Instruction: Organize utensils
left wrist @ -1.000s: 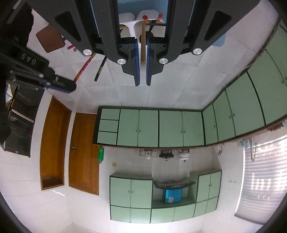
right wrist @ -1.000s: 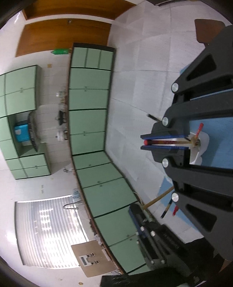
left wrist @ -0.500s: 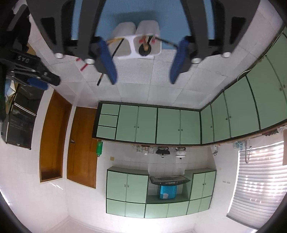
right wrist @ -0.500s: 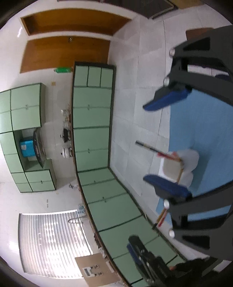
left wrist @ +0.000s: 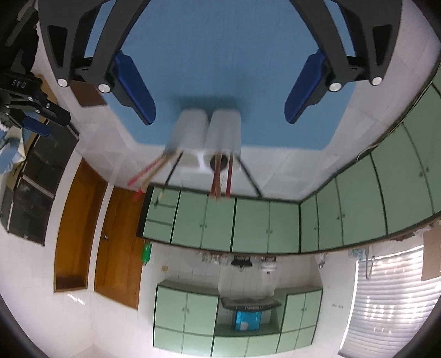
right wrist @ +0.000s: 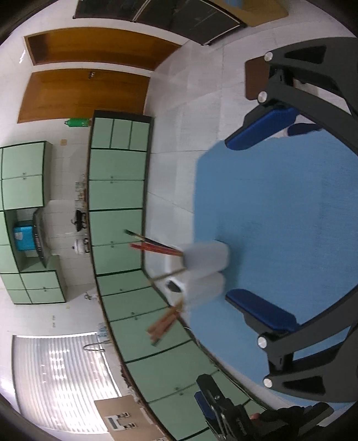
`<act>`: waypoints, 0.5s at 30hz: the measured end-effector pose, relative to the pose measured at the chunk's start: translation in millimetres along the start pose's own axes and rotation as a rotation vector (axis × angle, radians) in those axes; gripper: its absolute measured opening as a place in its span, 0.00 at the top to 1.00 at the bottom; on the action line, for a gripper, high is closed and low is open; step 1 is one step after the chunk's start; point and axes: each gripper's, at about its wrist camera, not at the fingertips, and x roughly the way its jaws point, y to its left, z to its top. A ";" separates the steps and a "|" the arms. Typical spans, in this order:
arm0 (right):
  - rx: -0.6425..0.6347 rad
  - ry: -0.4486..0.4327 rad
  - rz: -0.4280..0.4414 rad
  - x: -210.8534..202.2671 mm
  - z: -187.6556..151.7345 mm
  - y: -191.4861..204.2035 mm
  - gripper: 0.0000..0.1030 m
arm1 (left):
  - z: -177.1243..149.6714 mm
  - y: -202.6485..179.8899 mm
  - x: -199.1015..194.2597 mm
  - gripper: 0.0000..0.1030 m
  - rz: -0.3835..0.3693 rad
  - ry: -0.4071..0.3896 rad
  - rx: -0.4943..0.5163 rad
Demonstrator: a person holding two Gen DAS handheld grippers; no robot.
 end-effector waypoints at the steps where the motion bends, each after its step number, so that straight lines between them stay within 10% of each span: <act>1: -0.001 0.009 0.010 -0.5 -4.8 2.5 0.05 | -7.6 -0.8 -3.0 0.08 0.009 0.010 0.003; 15: -0.045 -0.030 0.080 -57.5 5.5 43.8 0.05 | -1.7 -11.0 -63.9 0.06 0.038 -0.064 0.000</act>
